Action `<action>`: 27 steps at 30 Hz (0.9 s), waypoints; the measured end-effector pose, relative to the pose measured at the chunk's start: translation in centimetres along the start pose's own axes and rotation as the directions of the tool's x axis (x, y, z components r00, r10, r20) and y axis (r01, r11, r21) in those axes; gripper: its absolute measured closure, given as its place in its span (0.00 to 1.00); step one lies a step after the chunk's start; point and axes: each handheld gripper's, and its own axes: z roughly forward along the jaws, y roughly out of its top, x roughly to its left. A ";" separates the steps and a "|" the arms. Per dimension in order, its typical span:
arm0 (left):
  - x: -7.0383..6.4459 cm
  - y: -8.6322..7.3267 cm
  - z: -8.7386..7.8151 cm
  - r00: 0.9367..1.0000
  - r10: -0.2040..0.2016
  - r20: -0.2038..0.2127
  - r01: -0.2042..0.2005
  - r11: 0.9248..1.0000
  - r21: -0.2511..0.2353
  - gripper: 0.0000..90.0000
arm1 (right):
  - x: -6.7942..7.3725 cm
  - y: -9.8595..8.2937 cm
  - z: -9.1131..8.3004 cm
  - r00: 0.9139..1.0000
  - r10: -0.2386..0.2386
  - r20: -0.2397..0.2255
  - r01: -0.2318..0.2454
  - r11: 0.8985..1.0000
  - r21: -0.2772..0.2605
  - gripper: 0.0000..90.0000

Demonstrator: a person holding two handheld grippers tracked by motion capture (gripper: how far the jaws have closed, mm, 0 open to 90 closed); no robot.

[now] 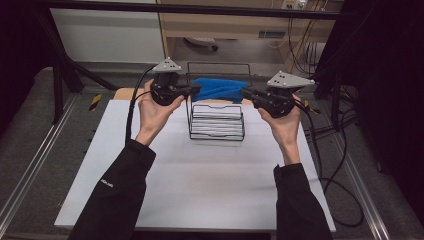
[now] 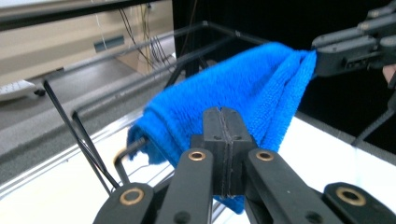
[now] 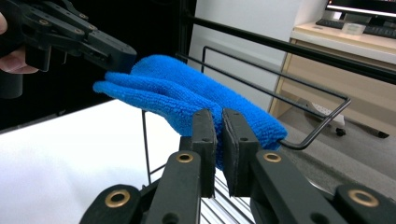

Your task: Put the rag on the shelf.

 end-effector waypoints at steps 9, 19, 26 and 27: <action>-0.1 -1.1 0.6 1.000 0.018 0.006 -0.018 0.999 0.043 1.00 | 0.1 -0.3 0.4 1.000 0.000 -0.014 0.001 1.000 0.031 0.88; 0.1 -2.0 1.3 0.999 0.039 -0.017 -0.038 0.997 0.068 1.00 | 0.2 0.5 0.1 0.999 0.035 -0.038 -0.036 0.999 -0.022 0.76; 0.1 -2.9 1.8 0.999 0.040 -0.027 -0.038 0.997 0.072 1.00 | 0.4 -0.9 0.8 0.995 0.091 -0.039 -0.089 0.994 0.058 1.00; 0.2 -3.0 1.9 0.999 0.040 -0.028 -0.038 0.997 0.074 1.00 | 0.4 -1.3 1.0 0.994 0.103 -0.042 -0.101 0.993 0.067 1.00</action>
